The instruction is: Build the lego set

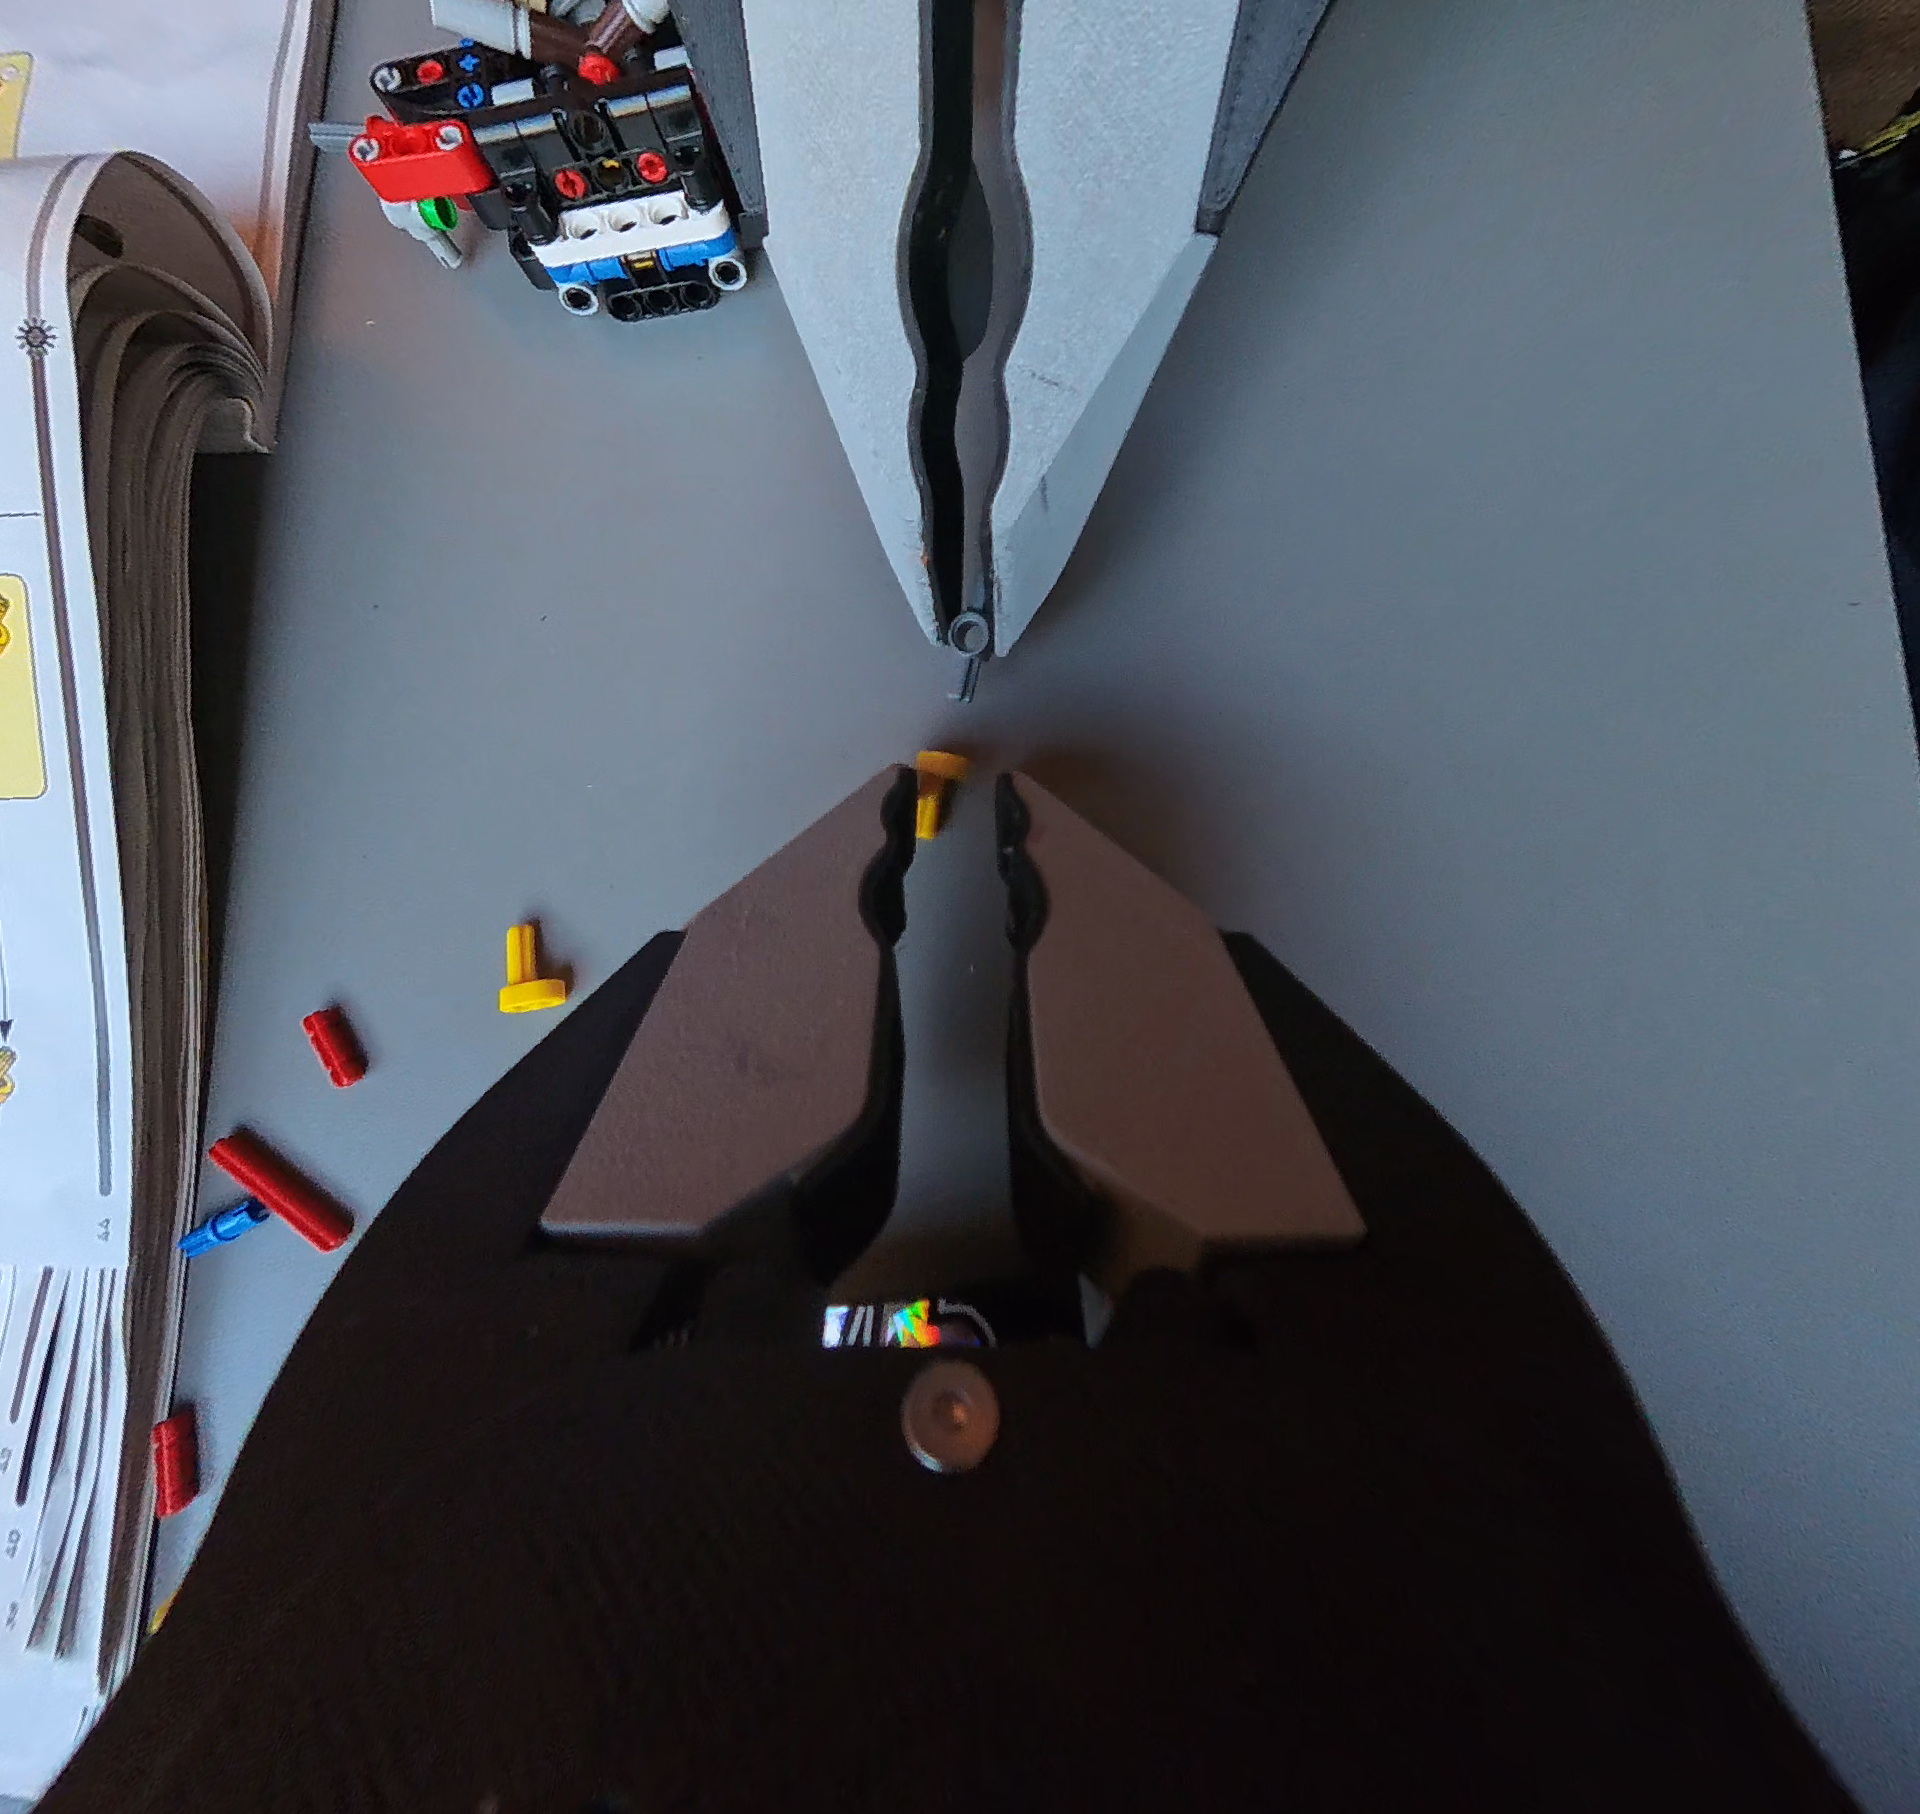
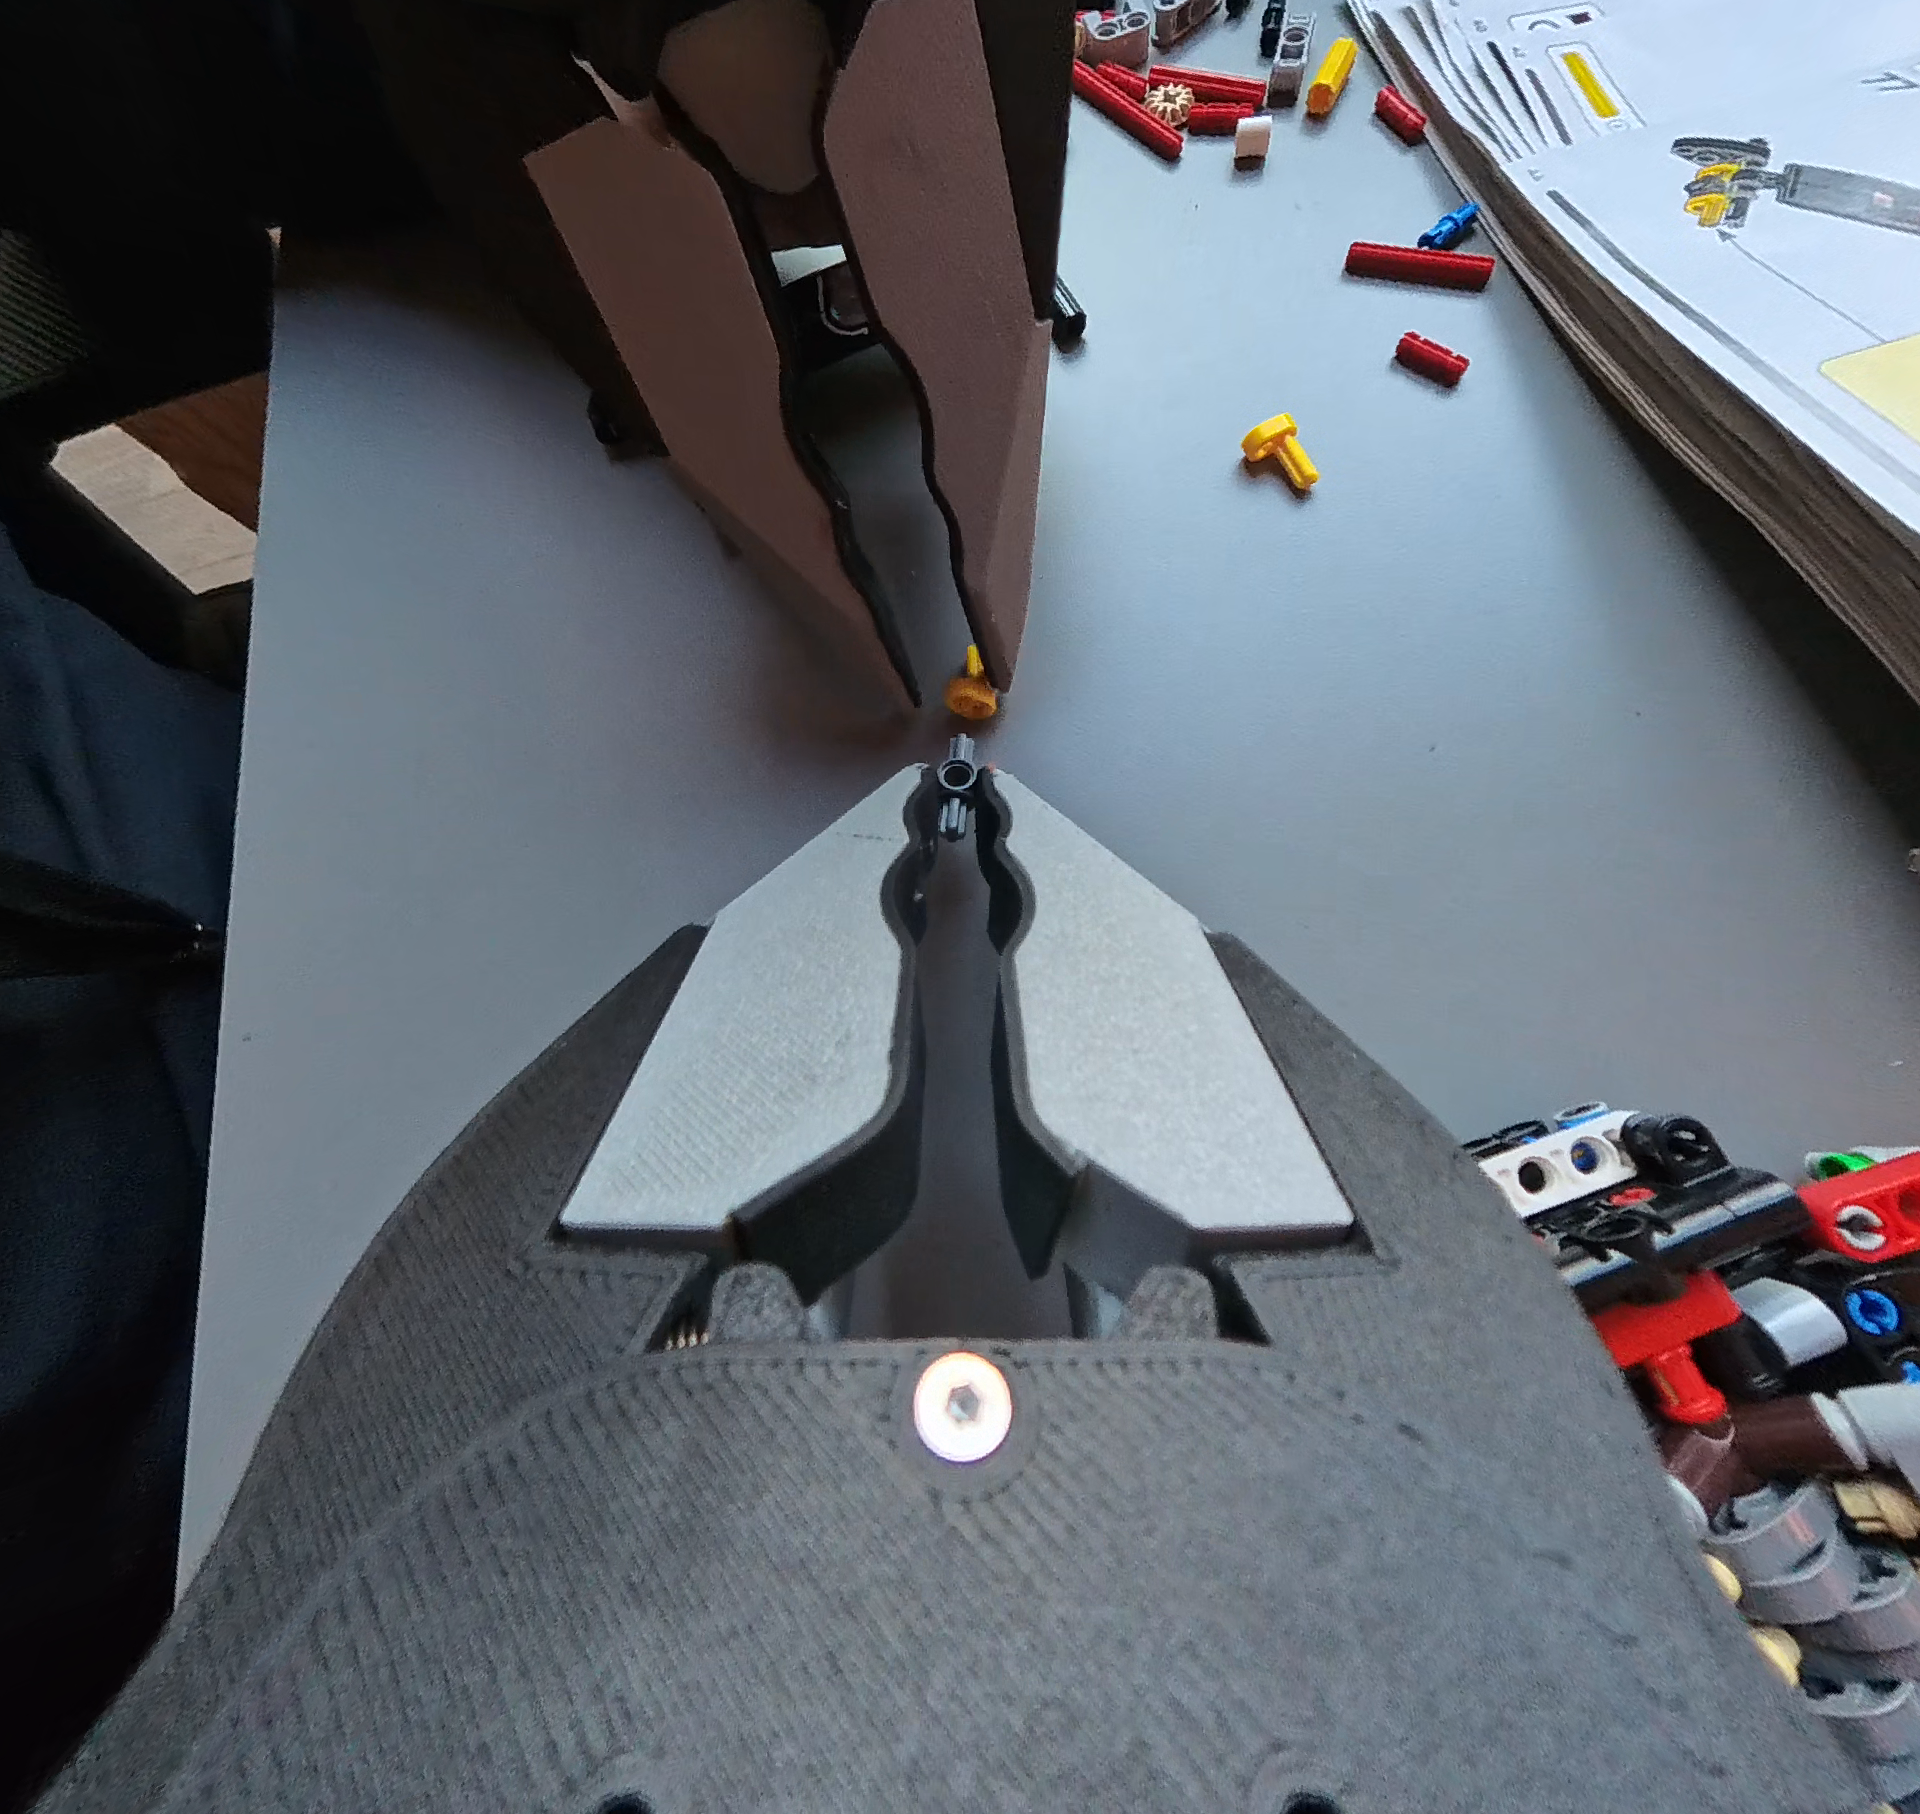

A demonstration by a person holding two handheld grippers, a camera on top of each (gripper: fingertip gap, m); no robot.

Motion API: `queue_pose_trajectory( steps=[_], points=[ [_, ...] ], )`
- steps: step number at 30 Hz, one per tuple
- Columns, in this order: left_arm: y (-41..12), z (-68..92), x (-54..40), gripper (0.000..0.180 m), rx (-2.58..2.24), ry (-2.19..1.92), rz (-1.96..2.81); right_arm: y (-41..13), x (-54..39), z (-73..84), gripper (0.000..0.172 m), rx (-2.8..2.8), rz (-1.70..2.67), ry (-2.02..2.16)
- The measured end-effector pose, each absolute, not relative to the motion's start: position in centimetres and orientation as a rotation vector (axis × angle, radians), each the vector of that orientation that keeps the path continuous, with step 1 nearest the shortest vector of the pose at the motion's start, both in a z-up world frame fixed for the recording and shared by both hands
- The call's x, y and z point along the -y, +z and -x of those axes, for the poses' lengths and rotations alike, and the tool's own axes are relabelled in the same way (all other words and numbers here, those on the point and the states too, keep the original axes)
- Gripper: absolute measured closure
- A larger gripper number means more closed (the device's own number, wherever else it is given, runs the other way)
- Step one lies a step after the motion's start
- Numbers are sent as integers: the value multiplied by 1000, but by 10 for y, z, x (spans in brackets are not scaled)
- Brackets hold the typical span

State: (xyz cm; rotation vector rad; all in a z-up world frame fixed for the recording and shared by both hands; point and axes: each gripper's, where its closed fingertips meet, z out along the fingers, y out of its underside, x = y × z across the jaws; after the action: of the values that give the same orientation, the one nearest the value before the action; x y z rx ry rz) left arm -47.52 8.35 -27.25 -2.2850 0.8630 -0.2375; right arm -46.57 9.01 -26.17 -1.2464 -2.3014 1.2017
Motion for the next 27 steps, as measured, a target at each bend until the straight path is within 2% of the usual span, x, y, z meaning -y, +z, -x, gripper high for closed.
queue_pose_trajectory(
  steps=[27],
  points=[
    [-272, 483, -84, 165, -848, -221, 2284, -264, -90, 465, 168, 2318, 1239, 1202]
  ],
)
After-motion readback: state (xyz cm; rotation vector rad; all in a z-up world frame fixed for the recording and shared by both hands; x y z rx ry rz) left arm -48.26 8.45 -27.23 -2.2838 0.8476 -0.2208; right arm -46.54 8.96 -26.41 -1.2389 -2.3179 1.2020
